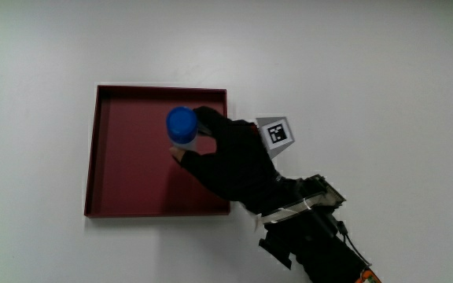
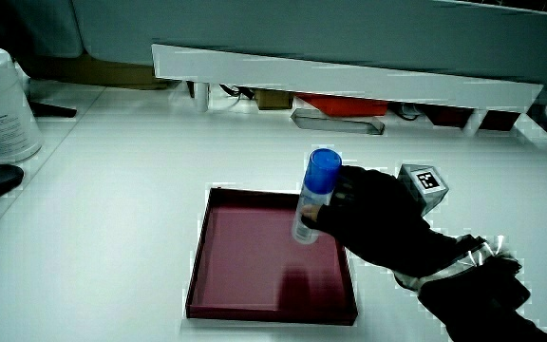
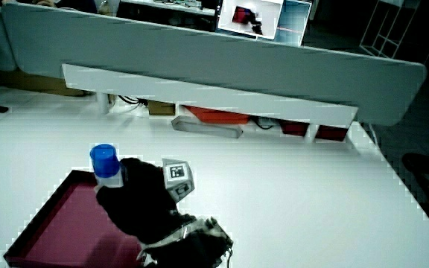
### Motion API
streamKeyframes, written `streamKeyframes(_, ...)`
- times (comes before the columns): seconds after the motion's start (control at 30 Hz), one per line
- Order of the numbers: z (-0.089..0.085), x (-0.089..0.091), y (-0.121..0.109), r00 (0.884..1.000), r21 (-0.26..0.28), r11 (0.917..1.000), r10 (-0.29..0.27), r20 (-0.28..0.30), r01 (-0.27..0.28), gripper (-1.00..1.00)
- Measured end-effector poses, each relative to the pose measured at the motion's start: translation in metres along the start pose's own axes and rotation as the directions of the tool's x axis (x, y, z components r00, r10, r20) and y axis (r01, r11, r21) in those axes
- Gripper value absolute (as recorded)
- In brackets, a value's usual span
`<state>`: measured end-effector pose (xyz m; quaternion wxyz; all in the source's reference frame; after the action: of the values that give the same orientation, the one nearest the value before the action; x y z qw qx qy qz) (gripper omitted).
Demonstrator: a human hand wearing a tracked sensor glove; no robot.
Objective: Place glue into plate
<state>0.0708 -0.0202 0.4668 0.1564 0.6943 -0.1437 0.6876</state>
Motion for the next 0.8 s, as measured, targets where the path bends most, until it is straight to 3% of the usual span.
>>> streamKeyframes(0.17, -0.013, 0.017, -0.001, 0.996, -0.033, 0.9982, -0.046, 0.075, 0.049, 0.00)
streamKeyframes(0.23, -0.016, 0.024, -0.001, 0.994, -0.038, 0.9955, -0.084, 0.075, 0.087, 0.00)
streamKeyframes(0.33, -0.020, 0.032, -0.002, 0.993, -0.053, 0.9943, -0.088, 0.074, 0.092, 0.00)
streamKeyframes(0.37, -0.023, 0.033, -0.002, 0.996, -0.059, 0.9947, -0.081, 0.047, 0.084, 0.00)
streamKeyframes(0.4, -0.023, 0.036, -0.002, 0.992, -0.062, 0.9942, -0.082, 0.091, 0.087, 0.00)
streamKeyframes(0.43, -0.025, 0.038, -0.003, 0.992, -0.066, 0.9919, -0.104, 0.069, 0.109, 0.00)
streamKeyframes(0.47, -0.025, 0.040, -0.004, 0.989, -0.068, 0.9917, -0.102, 0.109, 0.109, 0.00)
streamKeyframes(0.57, -0.025, 0.046, -0.007, 0.990, -0.062, 0.9885, -0.135, 0.048, 0.138, 0.00)
streamKeyframes(0.73, -0.023, 0.048, -0.009, 0.989, -0.053, 0.9876, -0.147, 0.025, 0.148, 0.00)
streamKeyframes(0.8, -0.023, 0.050, -0.009, 0.988, -0.052, 0.9872, -0.150, 0.024, 0.151, -0.10)
